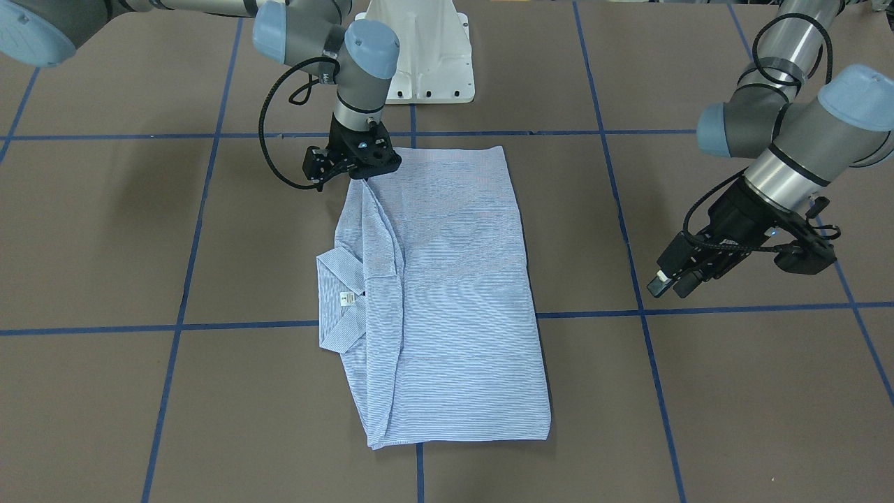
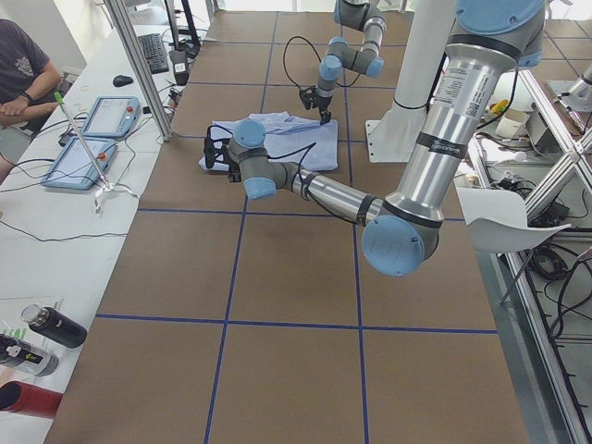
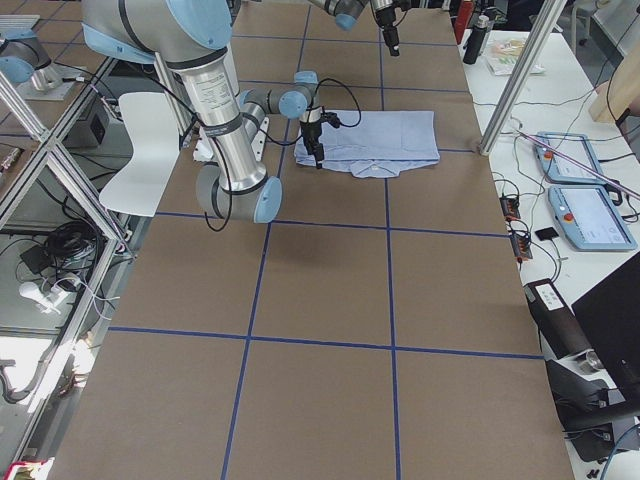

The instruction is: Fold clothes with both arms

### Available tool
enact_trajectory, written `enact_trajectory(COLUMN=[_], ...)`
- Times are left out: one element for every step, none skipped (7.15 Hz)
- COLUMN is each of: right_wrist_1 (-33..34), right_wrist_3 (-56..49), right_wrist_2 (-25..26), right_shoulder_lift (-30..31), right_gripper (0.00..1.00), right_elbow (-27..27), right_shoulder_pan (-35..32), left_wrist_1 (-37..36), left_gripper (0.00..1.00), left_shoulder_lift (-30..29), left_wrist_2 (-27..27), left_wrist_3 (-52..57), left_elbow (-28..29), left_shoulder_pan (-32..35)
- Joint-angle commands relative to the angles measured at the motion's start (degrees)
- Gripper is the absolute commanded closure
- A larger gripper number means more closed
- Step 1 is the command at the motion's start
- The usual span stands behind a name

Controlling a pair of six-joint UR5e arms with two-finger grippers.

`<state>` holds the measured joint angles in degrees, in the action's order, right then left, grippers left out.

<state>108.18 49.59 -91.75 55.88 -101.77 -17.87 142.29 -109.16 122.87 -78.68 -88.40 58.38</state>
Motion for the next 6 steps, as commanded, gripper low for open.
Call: enact_trajectory(right_wrist_1=[4.13, 5.54, 6.51, 6.09, 5.82, 5.3], right_wrist_3=[-0.2, 0.24, 0.5, 0.51, 0.25, 0.59], right_wrist_2=[0.25, 0.26, 0.17, 0.34, 0.43, 0.43], right_shoulder_lift=[5.63, 5.47, 4.6, 4.42, 1.72, -1.96], right_gripper=[0.0, 0.0, 0.0, 0.0, 0.0, 0.0], right_elbow=[-7.45, -7.82, -7.83, -7.57, -6.35, -3.11], right_shoulder_pan=[-0.15, 0.02, 0.2, -0.06, -1.63, -2.17], left_wrist_1=[-0.09, -0.09, -0.17, -0.18, -0.18, -0.35], left_gripper=[0.34, 0.34, 0.34, 0.34, 0.34, 0.34], left_shoulder_lift=[0.0, 0.0, 0.0, 0.0, 0.0, 0.0], left_wrist_2=[-0.09, -0.09, -0.09, -0.09, -0.09, -0.09], left_wrist_3=[-0.07, -0.07, -0.07, -0.16, -0.16, -0.16], left_elbow=[-0.62, -0.89, -1.24, -1.33, -1.51, -1.86], left_shoulder_pan=[0.07, 0.07, 0.07, 0.07, 0.07, 0.07])
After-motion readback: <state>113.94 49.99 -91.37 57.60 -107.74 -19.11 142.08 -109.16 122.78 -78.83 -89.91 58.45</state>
